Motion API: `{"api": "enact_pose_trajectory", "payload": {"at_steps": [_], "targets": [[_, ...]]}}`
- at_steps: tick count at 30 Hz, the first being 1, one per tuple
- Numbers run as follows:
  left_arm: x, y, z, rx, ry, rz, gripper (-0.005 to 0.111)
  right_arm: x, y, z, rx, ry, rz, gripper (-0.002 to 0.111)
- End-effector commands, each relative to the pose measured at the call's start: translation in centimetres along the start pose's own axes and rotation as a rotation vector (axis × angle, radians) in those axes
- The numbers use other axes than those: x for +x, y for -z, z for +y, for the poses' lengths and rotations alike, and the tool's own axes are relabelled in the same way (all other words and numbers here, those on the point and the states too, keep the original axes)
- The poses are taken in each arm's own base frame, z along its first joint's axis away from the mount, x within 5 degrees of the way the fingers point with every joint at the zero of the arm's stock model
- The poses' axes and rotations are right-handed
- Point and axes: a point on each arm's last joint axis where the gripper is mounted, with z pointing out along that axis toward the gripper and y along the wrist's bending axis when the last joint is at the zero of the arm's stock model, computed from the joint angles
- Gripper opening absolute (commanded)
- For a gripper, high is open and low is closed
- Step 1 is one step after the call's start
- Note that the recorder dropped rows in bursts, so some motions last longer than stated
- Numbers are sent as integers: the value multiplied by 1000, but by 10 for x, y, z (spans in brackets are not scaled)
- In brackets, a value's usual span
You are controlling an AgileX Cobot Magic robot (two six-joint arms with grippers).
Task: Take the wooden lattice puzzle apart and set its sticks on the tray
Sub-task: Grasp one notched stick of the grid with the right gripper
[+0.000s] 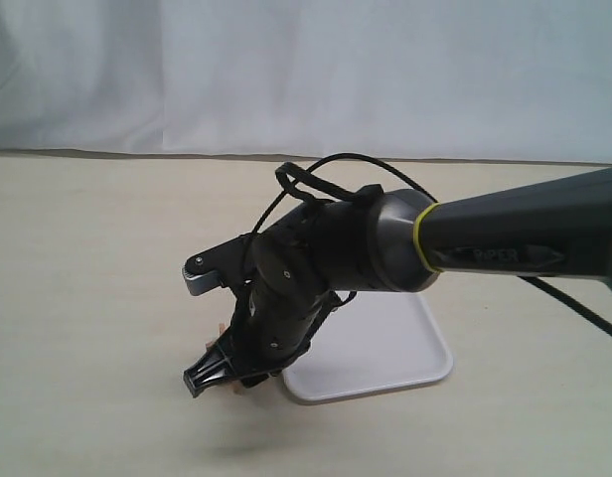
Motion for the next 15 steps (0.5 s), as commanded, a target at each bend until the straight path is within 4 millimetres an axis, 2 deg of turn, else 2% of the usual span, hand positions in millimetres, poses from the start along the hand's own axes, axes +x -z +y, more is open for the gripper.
{"api": "enact_pose_trajectory", "payload": {"at_steps": [1, 15], "targets": [[-1, 0, 0, 2, 5, -19, 0, 0, 0, -2, 8, 8, -10, 34], [-1, 0, 0, 2, 5, -19, 0, 0, -1, -7, 59, 2, -14, 34]]}}
